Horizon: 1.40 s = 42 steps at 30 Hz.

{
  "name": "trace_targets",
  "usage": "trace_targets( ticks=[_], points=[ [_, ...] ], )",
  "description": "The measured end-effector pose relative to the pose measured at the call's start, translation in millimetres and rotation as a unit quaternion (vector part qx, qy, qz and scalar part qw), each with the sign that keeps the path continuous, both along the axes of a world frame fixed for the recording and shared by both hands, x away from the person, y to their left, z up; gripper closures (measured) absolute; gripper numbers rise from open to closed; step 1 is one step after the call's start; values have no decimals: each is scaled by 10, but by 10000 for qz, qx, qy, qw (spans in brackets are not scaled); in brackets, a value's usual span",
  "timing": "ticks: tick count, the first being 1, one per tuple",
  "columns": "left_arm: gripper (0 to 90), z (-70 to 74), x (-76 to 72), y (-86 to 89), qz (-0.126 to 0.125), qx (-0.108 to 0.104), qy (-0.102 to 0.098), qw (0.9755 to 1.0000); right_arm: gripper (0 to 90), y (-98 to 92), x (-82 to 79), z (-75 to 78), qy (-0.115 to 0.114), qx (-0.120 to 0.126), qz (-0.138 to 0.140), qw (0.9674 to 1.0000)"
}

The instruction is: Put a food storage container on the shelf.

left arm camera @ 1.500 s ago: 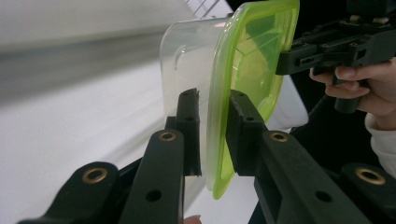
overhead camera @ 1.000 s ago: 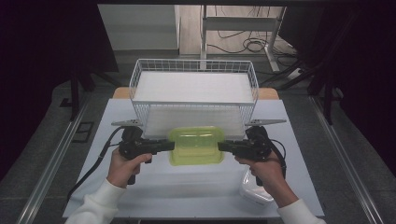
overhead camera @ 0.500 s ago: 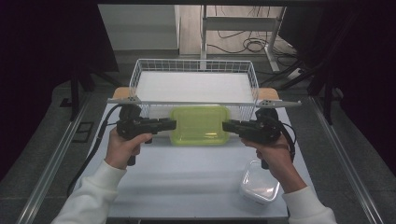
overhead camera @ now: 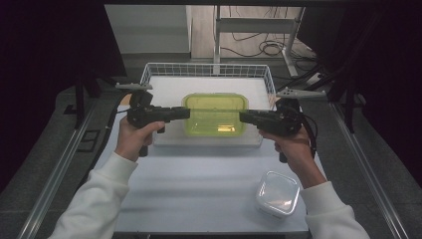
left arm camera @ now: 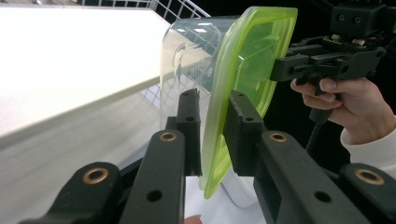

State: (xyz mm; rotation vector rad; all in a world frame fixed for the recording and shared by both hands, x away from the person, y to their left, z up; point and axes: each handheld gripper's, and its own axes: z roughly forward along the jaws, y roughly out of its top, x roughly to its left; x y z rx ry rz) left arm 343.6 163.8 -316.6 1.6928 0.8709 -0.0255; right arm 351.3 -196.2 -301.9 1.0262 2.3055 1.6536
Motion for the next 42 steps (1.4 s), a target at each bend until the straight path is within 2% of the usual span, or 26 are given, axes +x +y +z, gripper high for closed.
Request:
trace_targets(
  ticks=[3, 7, 21, 25, 32, 33, 39, 41, 42],
  points=[
    [772, 59, 82, 19, 27, 79, -27, 10000, 770, 15, 73, 2, 28, 63, -3, 10000],
    [775, 74, 179, 62, 30, 69, 28, 10000, 768, 40, 154, 11, 43, 154, 25, 9999],
    [777, 157, 368, 99, 121, 171, 8, 9998, 768, 99, 387, 38, 107, 256, 12, 9996],
    [780, 140, 486, 114, 140, 125, 98, 9998, 768, 106, 504, 53, 132, 345, -2, 9993],
    [784, 141, 661, 143, 193, 143, 193, 9995, 769, 147, 669, 63, 216, 328, -59, 9992],
    [784, 139, 722, 156, 220, 130, 272, 9993, 768, 163, 731, 53, 300, 354, -74, 9989],
    [784, 95, 873, 177, 232, 113, 451, 9987, 769, 194, 879, 11, 428, 391, -149, 9982],
    [784, 68, 919, 175, 252, 90, 543, 9982, 769, 197, 950, -29, 611, 425, -167, 9971],
    [784, 53, 941, 184, 216, 110, 570, 9981, 769, 197, 950, -29, 611, 425, -167, 9971]
  ],
)
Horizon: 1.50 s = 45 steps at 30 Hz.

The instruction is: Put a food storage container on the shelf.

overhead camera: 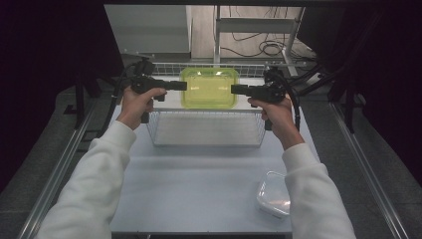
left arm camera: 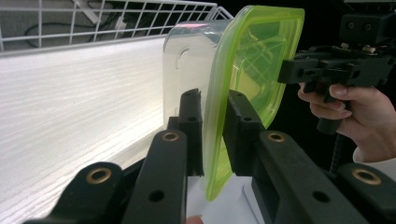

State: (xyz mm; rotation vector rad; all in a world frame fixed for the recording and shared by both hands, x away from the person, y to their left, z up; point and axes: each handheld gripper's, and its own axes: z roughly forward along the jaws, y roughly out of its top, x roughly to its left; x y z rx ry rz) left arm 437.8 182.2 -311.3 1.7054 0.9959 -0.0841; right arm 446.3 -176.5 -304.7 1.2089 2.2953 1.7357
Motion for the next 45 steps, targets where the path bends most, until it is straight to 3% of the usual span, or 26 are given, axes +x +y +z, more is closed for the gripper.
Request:
trace_targets(
  ticks=[2, 11, 15, 24, 26, 28, 32, 33, 36, 37, 38, 41, 45],
  points=[
    [784, -35, 50, -2, -4, -13, 108, 9999, 769, -3, 48, -40, 137, 27, -26, 9999],
    [790, -82, 128, 1, 56, 39, 247, 9997, 767, 15, 137, -108, 476, 90, -115, 9988],
    [791, -101, 153, -5, 78, 55, 316, 9995, 766, 14, 160, -125, 541, 100, -133, 9984],
    [786, -142, 218, -4, 78, -128, 463, 9988, 767, -2, 230, -160, 686, 202, -209, 9972],
    [785, -150, 268, 6, 105, -255, 638, 9976, 766, -4, 257, -165, 746, 244, -237, 9966],
    [783, -155, 287, 14, 95, -281, 692, 9972, 765, -5, 275, -169, 781, 274, -246, 9963],
    [780, -181, 386, 45, 151, -482, 1011, 9936, 764, 2, 366, -187, 948, 422, -356, 9940],
    [780, -181, 386, 45, 151, -482, 1011, 9936, 763, 8, 382, -189, 971, 433, -378, 9936],
    [780, -204, 454, 64, 199, -590, 1228, 9905, 760, 19, 413, -196, 998, 430, -414, 9932],
    [779, -220, 503, 76, 231, -619, 1384, 9882, 751, 31, 443, -208, 1094, 437, -454, 9920],
    [776, -220, 503, 76, 231, -619, 1384, 9882, 746, 36, 460, -217, 1167, 459, -480, 9909],
    [765, -252, 577, 83, 276, -688, 1565, 9849, 734, 55, 510, -233, 1281, 489, -567, 9889],
    [746, -290, 628, 84, 338, -732, 1635, 9832, 720, 81, 560, -257, 1437, 545, -721, 9855]
  ],
)
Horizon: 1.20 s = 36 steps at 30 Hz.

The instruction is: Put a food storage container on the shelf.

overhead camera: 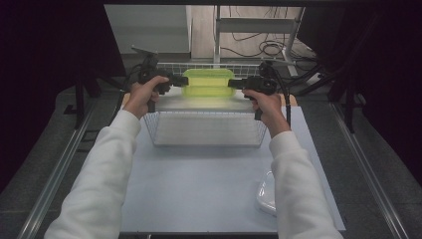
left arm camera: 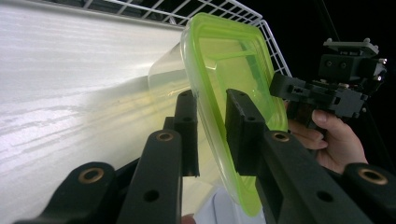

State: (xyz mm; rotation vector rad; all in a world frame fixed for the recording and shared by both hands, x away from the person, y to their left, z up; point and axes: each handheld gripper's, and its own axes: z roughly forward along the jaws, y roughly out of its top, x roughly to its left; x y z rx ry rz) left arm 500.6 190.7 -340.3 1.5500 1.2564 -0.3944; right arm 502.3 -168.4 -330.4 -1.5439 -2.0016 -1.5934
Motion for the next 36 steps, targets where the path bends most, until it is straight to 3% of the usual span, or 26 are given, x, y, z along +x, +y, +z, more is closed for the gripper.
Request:
trace_targets(
  ticks=[6, 13, 17, 18, 22, 23, 27, 28, 31, 32, 35, 36],
  points=[
    [729, -25, 23, -8, 103, -27, -27, 9999, 713, 5, 24, -20, 193, 132, -166, 9996],
    [698, -5, -2, -39, 281, 260, -333, 9987, 675, 17, 15, -26, 258, 127, -200, 9994],
    [567, 16, -19, -33, 378, 375, -573, 9969, 527, 39, -1, -23, 187, 37, -305, 9994],
    [496, 38, -35, -28, 390, 416, -688, 9960, 461, 49, -24, -5, 81, -31, -437, 9990],
    [421, 87, -82, -26, 434, 468, -882, 9941, 410, 47, -82, 53, -85, -116, -643, 9978],
    [392, 104, -104, -25, 437, 461, -941, 9935, 366, 41, -126, 97, -227, -152, -796, 9965],
    [349, 166, -202, -26, 404, 521, -1156, 9911, 330, 26, -198, 157, -307, -194, -935, 9950],
    [318, 192, -257, -8, 395, 586, -1246, 9897, 313, 20, -255, 202, -450, -357, -947, 9938],
    [298, 215, -309, 7, 375, 650, -1330, 9883, 302, 2, -310, 245, -510, -431, -951, 9932],
    [282, 244, -384, 24, 378, 734, -1430, 9863, 298, -24, -359, 280, -550, -484, -932, 9929],
    [275, 266, -458, 44, 354, 782, -1503, 9849, 292, -60, -410, 313, -572, -495, -881, 9932],
    [271, 289, -543, 65, 332, 852, -1587, 9831, 283, -102, -466, 347, -634, -537, -787, 9934]
  ],
)
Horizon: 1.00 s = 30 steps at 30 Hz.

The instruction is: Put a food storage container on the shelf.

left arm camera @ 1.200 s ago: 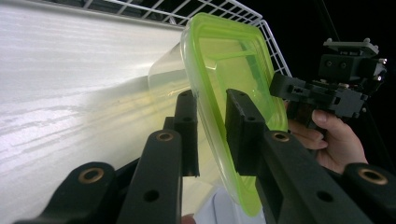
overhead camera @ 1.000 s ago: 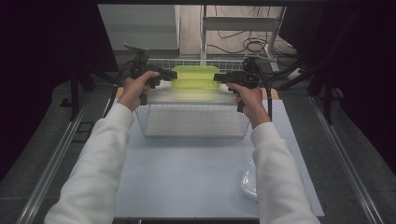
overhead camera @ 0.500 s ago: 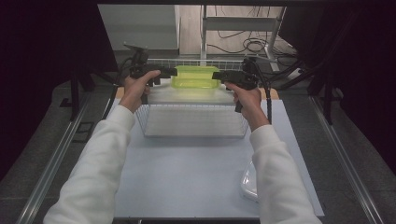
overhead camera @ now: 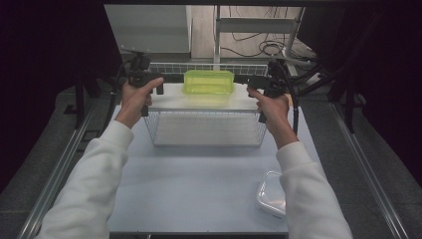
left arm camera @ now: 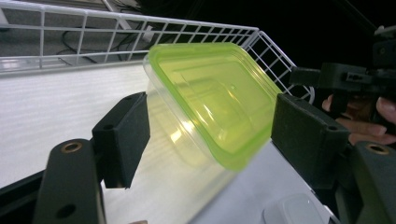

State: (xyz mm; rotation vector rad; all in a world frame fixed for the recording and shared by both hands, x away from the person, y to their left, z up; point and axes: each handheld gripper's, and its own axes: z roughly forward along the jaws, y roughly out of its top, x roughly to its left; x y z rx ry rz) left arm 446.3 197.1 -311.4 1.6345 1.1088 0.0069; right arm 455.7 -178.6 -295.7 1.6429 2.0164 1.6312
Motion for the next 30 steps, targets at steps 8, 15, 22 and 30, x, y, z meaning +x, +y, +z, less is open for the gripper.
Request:
trace_targets(
  ticks=[8, 15, 22, 30],
  points=[
    [266, 28, -434, 43, -164, 174, -331, 9992, 267, -162, -299, 87, -278, -521, 504, 9970],
    [265, -112, -768, 52, -223, 329, -430, 9983, 268, -281, -563, 1, -378, -1010, 886, 9902],
    [267, -409, -1173, 46, -285, 736, -463, 9958, 290, -470, -882, -217, -442, -1387, 1221, 9818],
    [278, -739, -1473, 28, -408, 1227, -310, 9911, 316, -596, -1163, -514, -293, -1729, 1563, 9720]
  ],
)
